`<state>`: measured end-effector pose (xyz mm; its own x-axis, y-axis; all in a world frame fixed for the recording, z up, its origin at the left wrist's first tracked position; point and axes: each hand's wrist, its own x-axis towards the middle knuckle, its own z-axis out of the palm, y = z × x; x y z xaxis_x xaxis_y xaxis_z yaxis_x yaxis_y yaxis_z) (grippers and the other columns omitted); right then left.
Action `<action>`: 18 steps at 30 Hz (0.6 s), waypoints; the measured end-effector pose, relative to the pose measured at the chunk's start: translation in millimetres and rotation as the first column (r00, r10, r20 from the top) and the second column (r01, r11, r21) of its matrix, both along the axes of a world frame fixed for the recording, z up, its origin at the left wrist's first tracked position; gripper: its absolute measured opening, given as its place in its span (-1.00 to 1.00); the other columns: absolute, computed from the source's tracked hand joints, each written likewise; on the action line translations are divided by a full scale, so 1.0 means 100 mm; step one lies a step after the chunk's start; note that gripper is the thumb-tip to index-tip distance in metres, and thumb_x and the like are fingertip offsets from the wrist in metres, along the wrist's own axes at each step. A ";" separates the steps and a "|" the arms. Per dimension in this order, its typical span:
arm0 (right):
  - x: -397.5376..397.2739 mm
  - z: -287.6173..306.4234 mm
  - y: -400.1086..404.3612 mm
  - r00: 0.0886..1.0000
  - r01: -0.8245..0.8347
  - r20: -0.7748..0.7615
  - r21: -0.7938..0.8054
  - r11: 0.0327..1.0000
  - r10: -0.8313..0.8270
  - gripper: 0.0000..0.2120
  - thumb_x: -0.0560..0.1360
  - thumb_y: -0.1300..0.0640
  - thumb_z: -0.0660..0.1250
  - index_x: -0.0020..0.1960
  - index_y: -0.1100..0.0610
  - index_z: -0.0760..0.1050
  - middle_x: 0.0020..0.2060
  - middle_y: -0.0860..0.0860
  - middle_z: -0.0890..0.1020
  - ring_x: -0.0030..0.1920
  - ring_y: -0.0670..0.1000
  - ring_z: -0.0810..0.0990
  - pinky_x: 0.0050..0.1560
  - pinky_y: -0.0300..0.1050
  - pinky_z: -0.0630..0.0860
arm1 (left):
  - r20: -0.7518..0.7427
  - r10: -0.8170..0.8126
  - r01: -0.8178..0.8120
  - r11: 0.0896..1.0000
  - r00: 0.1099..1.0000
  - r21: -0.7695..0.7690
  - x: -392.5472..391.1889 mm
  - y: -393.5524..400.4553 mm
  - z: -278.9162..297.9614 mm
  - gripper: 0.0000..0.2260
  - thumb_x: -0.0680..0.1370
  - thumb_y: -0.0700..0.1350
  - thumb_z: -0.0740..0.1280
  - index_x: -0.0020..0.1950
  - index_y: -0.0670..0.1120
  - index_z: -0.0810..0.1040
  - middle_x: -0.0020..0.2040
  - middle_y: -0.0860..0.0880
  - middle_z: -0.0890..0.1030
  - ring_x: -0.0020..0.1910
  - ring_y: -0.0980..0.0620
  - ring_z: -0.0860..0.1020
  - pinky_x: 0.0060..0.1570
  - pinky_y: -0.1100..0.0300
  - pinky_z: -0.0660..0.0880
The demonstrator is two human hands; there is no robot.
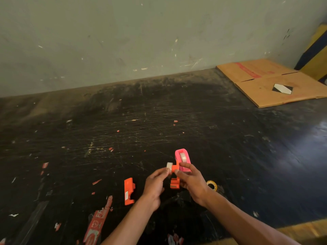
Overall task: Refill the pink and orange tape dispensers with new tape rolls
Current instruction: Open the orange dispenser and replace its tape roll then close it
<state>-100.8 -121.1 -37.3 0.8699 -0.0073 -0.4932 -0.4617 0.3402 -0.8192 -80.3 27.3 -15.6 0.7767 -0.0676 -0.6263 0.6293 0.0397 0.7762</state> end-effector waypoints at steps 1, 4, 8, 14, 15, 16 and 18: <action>0.00 0.01 -0.01 1.000 -0.006 0.000 -0.006 1.000 0.006 -0.67 0.55 0.23 0.39 0.28 0.00 0.48 0.16 0.16 0.63 0.16 0.17 0.66 0.30 0.29 0.52 | 0.008 -0.016 0.016 1.000 1.000 0.007 0.01 0.01 -0.01 -0.88 0.60 -0.09 0.39 0.08 0.01 0.70 0.05 0.06 0.65 0.04 0.13 0.50 0.43 -0.08 0.32; -0.01 0.04 -0.03 1.000 -0.030 0.004 -0.009 1.000 0.030 -0.67 0.56 0.23 0.38 0.28 0.01 0.47 0.16 0.16 0.63 0.15 0.17 0.66 0.29 0.27 0.54 | 0.039 -0.048 0.047 0.998 0.998 0.028 0.07 0.06 -0.02 -0.88 0.56 -0.09 0.41 0.04 -0.05 0.72 0.12 -0.04 0.71 0.22 -0.02 0.56 0.42 -0.11 0.34; -0.02 0.05 -0.05 0.998 -0.065 0.014 -0.011 0.998 0.066 -0.66 0.56 0.24 0.38 0.29 0.01 0.47 0.16 0.18 0.64 0.14 0.18 0.68 0.27 0.28 0.55 | 0.056 -0.083 0.083 0.997 0.995 -0.002 0.15 0.12 -0.02 -0.85 0.57 -0.10 0.41 0.07 -0.12 0.71 -0.04 -0.08 0.77 0.11 -0.06 0.67 0.31 -0.06 0.46; -0.01 0.06 -0.06 0.994 -0.101 0.044 -0.008 0.995 0.101 -0.63 0.55 0.26 0.38 0.32 0.03 0.46 0.17 0.21 0.63 0.15 0.18 0.68 0.22 0.24 0.60 | 0.037 -0.073 0.077 0.989 0.997 -0.123 0.19 0.16 0.03 -0.81 0.55 -0.23 0.43 0.16 -0.13 0.62 0.04 -0.16 0.75 0.01 -0.10 0.73 0.07 0.04 0.54; -0.02 0.06 -0.07 0.993 -0.111 0.049 -0.009 0.994 0.111 -0.63 0.55 0.25 0.39 0.32 0.04 0.47 0.17 0.22 0.63 0.15 0.18 0.68 0.23 0.26 0.59 | 0.038 -0.084 0.088 0.987 0.996 -0.137 0.19 0.17 0.04 -0.79 0.55 -0.24 0.43 0.18 -0.13 0.62 0.03 -0.15 0.76 0.01 -0.10 0.74 0.07 0.05 0.54; -0.02 0.06 -0.07 0.991 -0.121 0.052 -0.005 0.993 0.121 -0.62 0.55 0.26 0.39 0.33 0.05 0.46 0.18 0.23 0.62 0.16 0.19 0.68 0.24 0.28 0.58 | 0.041 -0.098 0.103 0.984 0.994 -0.144 0.19 0.17 0.04 -0.78 0.54 -0.24 0.43 0.19 -0.12 0.62 0.03 -0.14 0.76 0.01 -0.10 0.74 0.07 0.05 0.54; -0.02 0.07 -0.08 0.990 -0.129 0.052 0.016 0.991 0.128 -0.60 0.54 0.27 0.40 0.34 0.08 0.46 0.19 0.27 0.60 0.17 0.21 0.66 0.23 0.28 0.58 | 0.051 -0.125 0.131 0.981 0.991 -0.146 0.19 0.18 0.06 -0.77 0.54 -0.23 0.44 0.20 -0.13 0.63 0.04 -0.15 0.76 0.02 -0.10 0.74 0.10 0.04 0.54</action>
